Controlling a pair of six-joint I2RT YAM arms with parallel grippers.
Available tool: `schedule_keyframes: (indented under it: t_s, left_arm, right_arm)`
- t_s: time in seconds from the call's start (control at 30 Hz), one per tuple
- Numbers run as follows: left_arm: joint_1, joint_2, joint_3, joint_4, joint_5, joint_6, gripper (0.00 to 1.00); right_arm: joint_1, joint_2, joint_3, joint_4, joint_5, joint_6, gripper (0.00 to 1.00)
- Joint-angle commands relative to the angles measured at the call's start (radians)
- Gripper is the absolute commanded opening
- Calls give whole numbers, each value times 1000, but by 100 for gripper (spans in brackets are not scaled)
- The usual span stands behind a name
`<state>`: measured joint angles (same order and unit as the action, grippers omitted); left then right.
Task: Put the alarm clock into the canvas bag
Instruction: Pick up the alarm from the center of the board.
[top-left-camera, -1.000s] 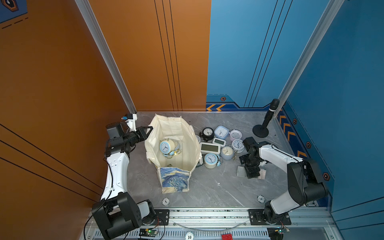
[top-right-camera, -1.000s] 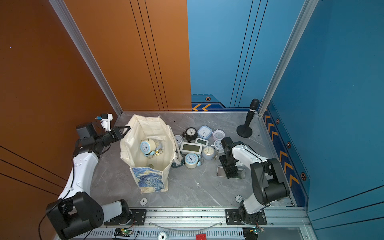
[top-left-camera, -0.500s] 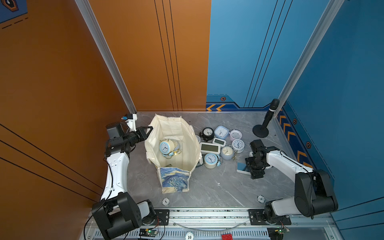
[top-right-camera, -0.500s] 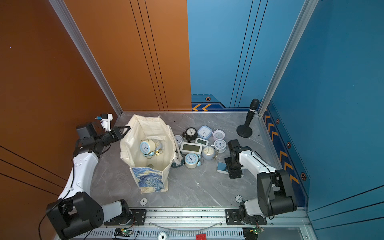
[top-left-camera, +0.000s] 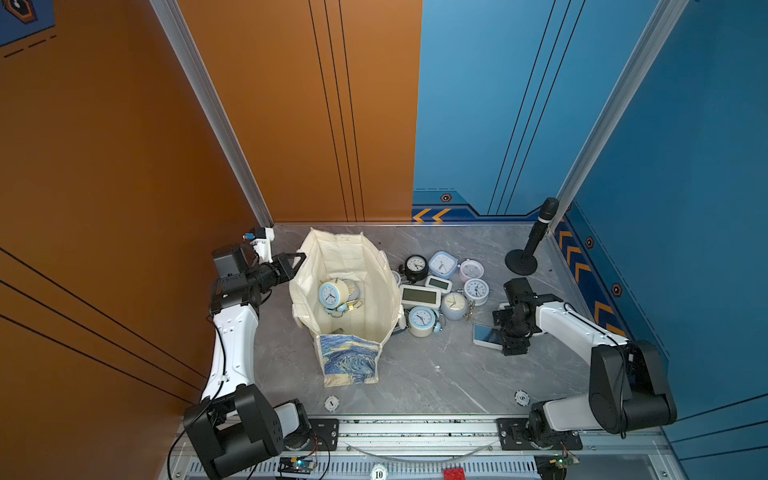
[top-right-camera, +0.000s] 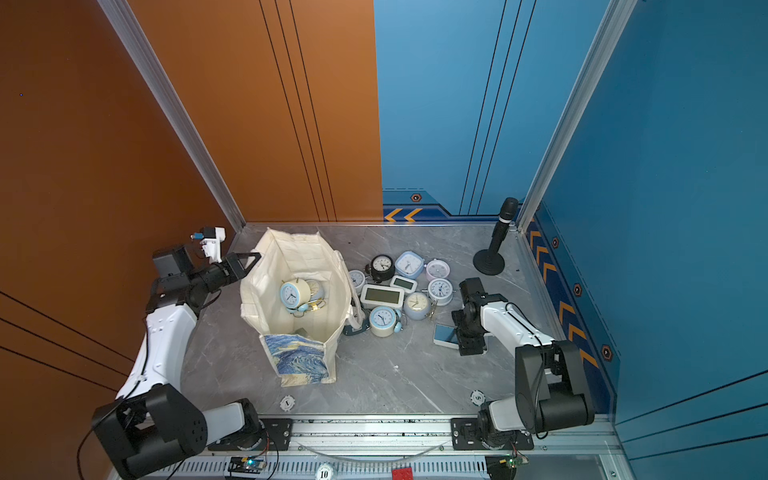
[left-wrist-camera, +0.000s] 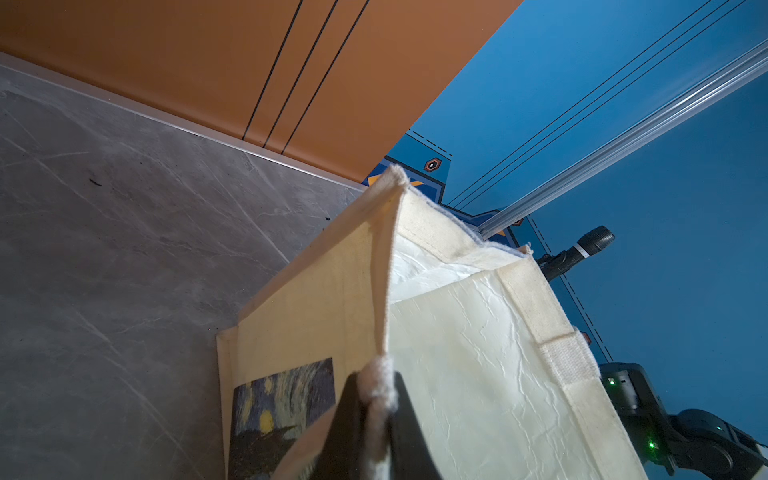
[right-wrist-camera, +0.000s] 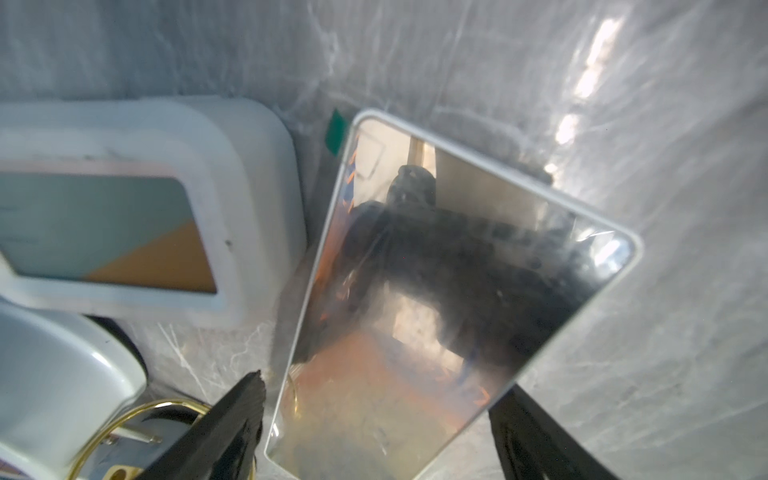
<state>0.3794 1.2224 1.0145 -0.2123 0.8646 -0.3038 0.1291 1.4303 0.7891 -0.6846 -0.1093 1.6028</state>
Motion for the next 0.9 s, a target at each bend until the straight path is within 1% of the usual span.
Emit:
schedule_keyframes:
  t_s: [0.0, 0.17, 0.57, 0.67, 0.7, 0.87]
  left_arm:
    - [4, -22, -13, 14, 8, 4, 0]
    - [9, -19, -13, 14, 9, 3, 0]
    - [10, -18, -15, 14, 5, 5, 0]
    - [10, -19, -15, 14, 5, 5, 0]
    - [10, -18, -15, 14, 6, 4, 0]
    - [10, -20, -15, 14, 5, 6, 0]
  right_arm:
    - [-11, 34, 33, 5, -3, 19, 89]
    - [-20, 76, 39, 13, -17, 13, 89]
    - [-33, 116, 29, 25, -21, -7, 79]
    - [-34, 116, 27, 25, -21, -8, 75]
    - [-34, 113, 25, 26, -22, -10, 72]
    - [-34, 85, 24, 25, -22, -11, 64]
